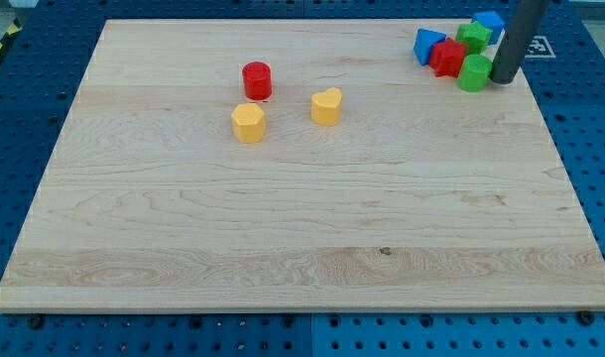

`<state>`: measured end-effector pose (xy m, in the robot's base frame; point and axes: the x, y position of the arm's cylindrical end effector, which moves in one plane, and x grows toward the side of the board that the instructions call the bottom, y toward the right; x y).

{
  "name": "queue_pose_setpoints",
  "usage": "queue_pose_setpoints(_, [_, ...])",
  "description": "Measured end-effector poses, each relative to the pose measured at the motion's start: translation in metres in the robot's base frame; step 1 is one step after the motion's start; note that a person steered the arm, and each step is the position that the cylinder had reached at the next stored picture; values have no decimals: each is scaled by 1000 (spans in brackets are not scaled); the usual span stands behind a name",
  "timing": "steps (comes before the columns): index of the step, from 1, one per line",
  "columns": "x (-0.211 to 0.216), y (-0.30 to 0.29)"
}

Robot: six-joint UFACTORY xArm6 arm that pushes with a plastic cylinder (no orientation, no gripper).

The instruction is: Move green circle diagonal to the yellow heart

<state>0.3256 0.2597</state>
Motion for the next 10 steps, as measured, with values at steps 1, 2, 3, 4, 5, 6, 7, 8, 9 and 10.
queue_pose_setpoints(1, [7, -9])
queue_pose_setpoints(2, [1, -6])
queue_pose_setpoints(3, [-9, 6])
queue_pose_setpoints(4, [-8, 4])
queue_pose_setpoints(5, [7, -29])
queue_pose_setpoints(6, [12, -77])
queue_pose_setpoints(7, [11, -112])
queue_pose_setpoints(8, [11, -125])
queue_pose_setpoints(9, [11, -124])
queue_pose_setpoints(10, [-9, -115])
